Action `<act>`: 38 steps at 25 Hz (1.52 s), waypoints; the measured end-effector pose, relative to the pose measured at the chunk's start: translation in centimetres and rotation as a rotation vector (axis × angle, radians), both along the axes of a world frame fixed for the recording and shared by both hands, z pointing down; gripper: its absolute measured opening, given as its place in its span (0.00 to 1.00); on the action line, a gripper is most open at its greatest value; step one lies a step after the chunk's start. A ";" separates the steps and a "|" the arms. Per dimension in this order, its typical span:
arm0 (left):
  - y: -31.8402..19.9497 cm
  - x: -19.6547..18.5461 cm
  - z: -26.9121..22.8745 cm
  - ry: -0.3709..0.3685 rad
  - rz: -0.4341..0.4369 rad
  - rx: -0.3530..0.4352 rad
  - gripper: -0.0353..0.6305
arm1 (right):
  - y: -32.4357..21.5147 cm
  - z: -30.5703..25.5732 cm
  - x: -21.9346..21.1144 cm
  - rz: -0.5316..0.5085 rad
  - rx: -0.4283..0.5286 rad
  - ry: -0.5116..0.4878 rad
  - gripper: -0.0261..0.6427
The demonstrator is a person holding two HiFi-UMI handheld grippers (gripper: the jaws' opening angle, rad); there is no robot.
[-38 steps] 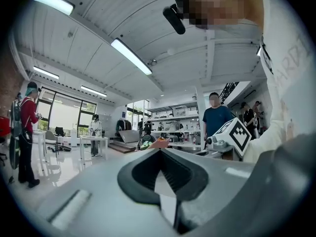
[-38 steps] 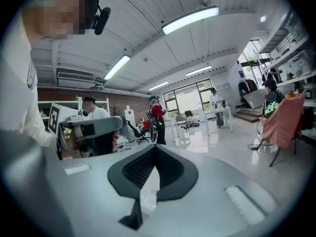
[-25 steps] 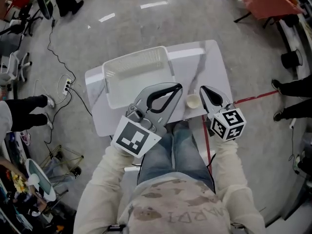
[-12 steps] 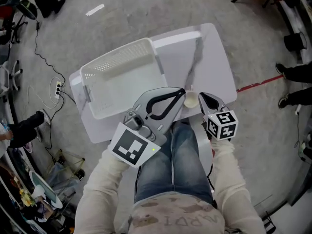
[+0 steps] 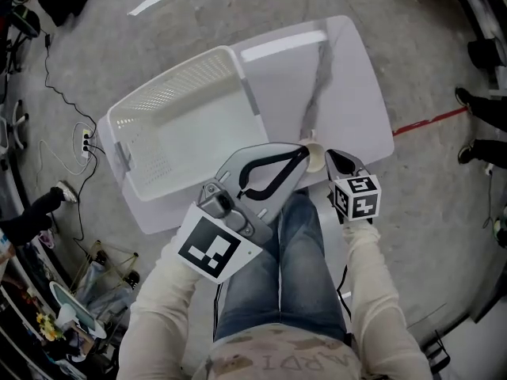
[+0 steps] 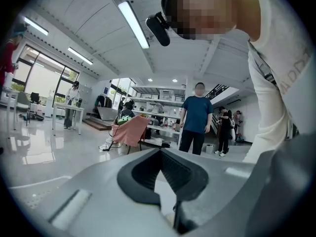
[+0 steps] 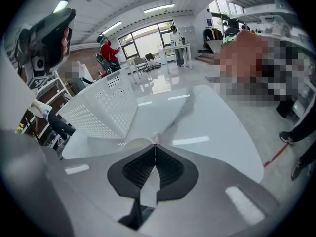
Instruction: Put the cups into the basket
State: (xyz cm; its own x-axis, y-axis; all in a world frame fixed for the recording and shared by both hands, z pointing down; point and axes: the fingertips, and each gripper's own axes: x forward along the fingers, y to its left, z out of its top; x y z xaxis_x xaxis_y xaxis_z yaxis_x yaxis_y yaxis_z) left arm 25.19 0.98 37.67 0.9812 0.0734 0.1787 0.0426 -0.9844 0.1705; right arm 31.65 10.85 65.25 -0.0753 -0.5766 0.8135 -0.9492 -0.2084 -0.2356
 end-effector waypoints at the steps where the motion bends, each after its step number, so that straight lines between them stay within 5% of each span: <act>1: 0.0 0.0 0.2 -0.001 0.001 -0.002 0.05 | 0.1 0.5 0.1 0.001 -0.011 0.003 0.08; 22: -0.9 -0.5 1.2 -0.011 -0.015 -0.011 0.06 | -0.2 4.2 -0.1 -0.023 -0.203 -0.027 0.17; 29: -0.9 -0.6 1.6 -0.014 -0.032 -0.015 0.06 | -0.4 5.3 0.7 -0.036 -0.329 0.084 0.12; 38: -1.5 -2.4 0.7 -0.005 -0.074 0.002 0.06 | -0.7 2.5 0.5 -0.011 -0.269 0.105 0.11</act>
State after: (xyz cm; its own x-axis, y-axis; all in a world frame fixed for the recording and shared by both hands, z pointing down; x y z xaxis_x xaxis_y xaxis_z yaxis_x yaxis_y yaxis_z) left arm 22.77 -0.48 38.40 0.9830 0.0002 0.1835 -0.0313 -0.9852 0.1685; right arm 32.18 10.17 67.78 0.0125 -0.3383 0.9410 -0.9682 -0.2393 -0.0732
